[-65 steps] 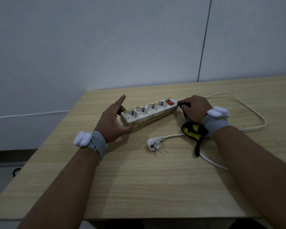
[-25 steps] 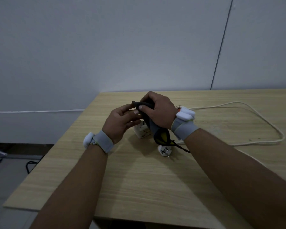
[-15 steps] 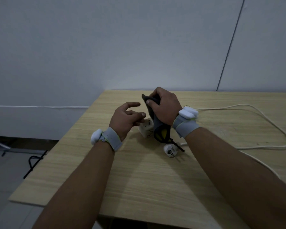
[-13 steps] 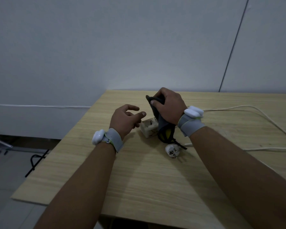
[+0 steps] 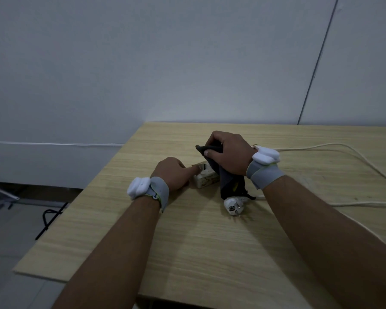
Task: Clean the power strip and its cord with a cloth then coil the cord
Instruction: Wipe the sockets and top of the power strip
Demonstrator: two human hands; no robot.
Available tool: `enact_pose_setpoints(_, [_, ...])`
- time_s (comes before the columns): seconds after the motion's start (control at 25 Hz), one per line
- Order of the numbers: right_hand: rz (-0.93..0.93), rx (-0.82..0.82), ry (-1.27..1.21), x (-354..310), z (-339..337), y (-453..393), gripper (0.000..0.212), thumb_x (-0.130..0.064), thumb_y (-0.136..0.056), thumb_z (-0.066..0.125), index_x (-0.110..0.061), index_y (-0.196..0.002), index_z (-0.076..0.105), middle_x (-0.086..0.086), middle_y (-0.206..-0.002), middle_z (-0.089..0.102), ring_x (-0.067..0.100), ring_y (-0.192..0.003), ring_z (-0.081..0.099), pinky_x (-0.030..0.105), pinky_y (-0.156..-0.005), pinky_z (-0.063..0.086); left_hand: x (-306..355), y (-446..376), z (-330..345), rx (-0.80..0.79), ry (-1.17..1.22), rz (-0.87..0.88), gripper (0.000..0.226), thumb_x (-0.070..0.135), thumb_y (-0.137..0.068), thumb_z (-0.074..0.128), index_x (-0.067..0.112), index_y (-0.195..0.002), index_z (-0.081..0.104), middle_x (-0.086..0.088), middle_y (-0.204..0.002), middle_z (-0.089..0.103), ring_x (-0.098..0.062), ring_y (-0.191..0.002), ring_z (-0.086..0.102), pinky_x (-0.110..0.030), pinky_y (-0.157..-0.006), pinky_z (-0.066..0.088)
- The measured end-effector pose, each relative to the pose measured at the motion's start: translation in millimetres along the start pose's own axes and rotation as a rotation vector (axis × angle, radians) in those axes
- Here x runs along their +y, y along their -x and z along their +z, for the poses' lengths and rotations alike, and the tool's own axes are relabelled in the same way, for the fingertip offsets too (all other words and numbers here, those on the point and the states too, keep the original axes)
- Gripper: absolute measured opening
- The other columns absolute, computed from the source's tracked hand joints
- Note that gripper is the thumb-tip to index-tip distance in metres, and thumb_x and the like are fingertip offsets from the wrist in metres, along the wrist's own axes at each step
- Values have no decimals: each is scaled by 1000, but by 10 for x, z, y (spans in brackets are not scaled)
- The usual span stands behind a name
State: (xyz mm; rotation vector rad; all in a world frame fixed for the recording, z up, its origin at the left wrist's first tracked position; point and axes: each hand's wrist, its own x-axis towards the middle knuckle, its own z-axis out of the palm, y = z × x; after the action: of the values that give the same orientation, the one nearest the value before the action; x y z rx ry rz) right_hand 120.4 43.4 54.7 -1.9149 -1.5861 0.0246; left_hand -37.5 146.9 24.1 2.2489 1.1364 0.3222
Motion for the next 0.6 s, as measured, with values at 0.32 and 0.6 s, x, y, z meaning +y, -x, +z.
enact_pose_setpoints(0.32, [-49,-37,18,53,27,27,13,-30,-87,64,-22,-97,61,0,-97,67,19,-85,57,24,-72,36,56,-24,60,85,8,-10,41,42,-81,64,5,-64,70,-8,-60,62,-22,-53,51,-29,-57,43])
enact_pose_setpoints(0.6, [-30,-11,8,80,-30,32,10,-30,-85,65,-24,-93,61,-2,-93,67,18,-85,58,25,-71,38,-158,-65,-87,-108,222,111,83,54,-64,82,30,-134,43,4,-112,59,-13,-91,61,-31,-72,48])
